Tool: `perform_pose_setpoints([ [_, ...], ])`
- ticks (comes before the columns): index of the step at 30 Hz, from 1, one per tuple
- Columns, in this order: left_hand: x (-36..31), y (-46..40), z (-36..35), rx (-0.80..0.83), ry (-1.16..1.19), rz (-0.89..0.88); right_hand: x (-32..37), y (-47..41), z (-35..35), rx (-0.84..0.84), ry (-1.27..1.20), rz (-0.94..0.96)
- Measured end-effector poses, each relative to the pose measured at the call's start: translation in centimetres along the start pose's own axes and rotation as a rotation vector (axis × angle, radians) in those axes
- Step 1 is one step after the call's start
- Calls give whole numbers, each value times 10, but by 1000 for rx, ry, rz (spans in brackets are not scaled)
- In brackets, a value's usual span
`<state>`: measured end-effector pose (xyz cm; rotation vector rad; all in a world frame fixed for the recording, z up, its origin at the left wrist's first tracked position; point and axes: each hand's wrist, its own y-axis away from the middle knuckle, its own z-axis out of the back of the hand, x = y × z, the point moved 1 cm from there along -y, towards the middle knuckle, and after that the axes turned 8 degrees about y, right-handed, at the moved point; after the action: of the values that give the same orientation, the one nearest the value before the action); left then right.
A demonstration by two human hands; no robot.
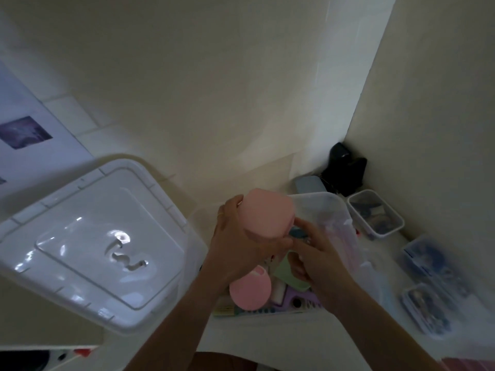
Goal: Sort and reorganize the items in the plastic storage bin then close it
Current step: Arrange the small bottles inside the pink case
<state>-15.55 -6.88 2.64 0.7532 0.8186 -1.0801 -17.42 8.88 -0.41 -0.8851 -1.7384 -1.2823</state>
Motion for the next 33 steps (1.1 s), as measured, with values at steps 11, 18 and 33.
perform_pose_setpoints([
  [11, -4, -17, -3, -57, 851, 374, 10, -3, 9, -51, 64, 33],
  [18, -8, -14, -3, 49, 1069, 413, 13, -6, 16, -49, 90, 31],
  [33, -3, -9, -14, 54, 1047, 395, 73, -21, 16, -99, 1228, 678],
])
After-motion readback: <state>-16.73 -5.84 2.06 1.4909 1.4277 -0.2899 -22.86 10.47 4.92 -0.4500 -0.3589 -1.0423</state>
